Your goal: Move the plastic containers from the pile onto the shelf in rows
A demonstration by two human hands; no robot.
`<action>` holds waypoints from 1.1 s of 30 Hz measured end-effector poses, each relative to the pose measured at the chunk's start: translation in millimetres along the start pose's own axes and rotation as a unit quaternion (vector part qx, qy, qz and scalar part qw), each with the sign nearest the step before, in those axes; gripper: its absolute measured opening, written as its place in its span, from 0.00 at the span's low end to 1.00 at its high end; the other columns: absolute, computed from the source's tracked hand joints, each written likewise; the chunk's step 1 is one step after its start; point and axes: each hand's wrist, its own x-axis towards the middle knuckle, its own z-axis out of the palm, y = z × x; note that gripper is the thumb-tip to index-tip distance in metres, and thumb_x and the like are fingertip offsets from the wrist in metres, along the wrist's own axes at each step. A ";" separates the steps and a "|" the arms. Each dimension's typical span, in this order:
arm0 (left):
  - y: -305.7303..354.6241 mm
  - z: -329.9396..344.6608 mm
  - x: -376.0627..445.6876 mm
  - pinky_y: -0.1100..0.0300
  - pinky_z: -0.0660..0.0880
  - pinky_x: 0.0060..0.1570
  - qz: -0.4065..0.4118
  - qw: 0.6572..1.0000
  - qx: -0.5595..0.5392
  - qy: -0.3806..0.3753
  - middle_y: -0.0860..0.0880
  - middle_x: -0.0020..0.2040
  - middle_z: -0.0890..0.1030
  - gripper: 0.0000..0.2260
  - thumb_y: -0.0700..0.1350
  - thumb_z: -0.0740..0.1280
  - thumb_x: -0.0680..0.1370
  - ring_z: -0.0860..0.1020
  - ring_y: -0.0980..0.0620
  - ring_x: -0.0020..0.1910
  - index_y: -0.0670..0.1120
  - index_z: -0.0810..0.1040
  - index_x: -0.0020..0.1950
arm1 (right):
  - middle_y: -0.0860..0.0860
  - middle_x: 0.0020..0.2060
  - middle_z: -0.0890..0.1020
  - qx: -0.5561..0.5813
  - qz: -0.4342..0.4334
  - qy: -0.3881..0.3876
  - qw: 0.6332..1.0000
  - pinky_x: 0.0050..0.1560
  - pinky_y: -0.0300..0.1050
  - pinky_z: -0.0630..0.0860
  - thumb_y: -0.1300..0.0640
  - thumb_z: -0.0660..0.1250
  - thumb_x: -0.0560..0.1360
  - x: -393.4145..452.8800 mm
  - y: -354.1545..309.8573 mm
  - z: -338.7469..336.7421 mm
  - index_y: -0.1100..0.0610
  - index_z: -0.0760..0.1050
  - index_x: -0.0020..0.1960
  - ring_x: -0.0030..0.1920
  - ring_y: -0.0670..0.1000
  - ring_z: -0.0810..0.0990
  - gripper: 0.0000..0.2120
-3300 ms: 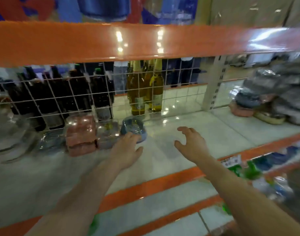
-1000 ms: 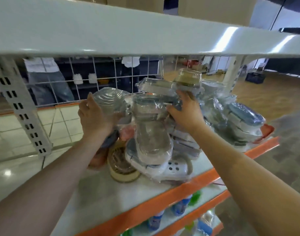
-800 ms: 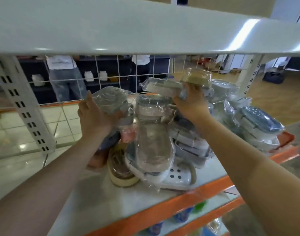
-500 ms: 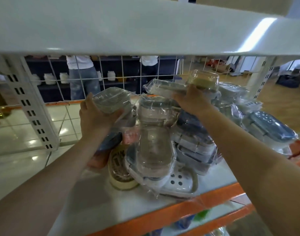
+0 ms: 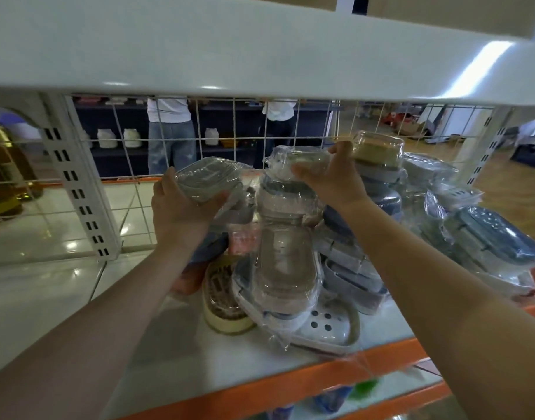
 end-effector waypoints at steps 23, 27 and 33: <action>-13.4 -13.4 -22.6 0.61 0.66 0.59 0.052 0.993 -0.045 0.093 0.42 0.65 0.70 0.42 0.53 0.77 0.67 0.70 0.45 0.63 0.41 0.61 0.73 | 0.52 0.61 0.71 0.046 -0.074 0.059 0.994 0.48 0.44 0.71 0.47 0.74 0.68 -17.9 -9.2 23.2 0.56 0.65 0.62 0.54 0.51 0.74 0.30; -22.8 -34.9 -26.1 0.61 0.67 0.56 0.058 0.990 -0.041 0.120 0.40 0.63 0.72 0.39 0.52 0.77 0.66 0.72 0.45 0.60 0.39 0.66 0.71 | 0.51 0.61 0.71 0.039 -0.088 0.061 0.993 0.48 0.42 0.68 0.46 0.75 0.68 -30.3 -19.6 31.9 0.56 0.65 0.62 0.53 0.47 0.71 0.30; -50.3 -78.6 -28.3 0.54 0.76 0.52 0.051 0.990 -0.027 0.128 0.44 0.57 0.77 0.37 0.62 0.75 0.65 0.76 0.47 0.55 0.43 0.70 0.65 | 0.50 0.59 0.72 0.059 -0.115 0.030 0.991 0.48 0.41 0.71 0.46 0.76 0.66 -56.5 -43.5 50.6 0.56 0.65 0.63 0.53 0.49 0.73 0.32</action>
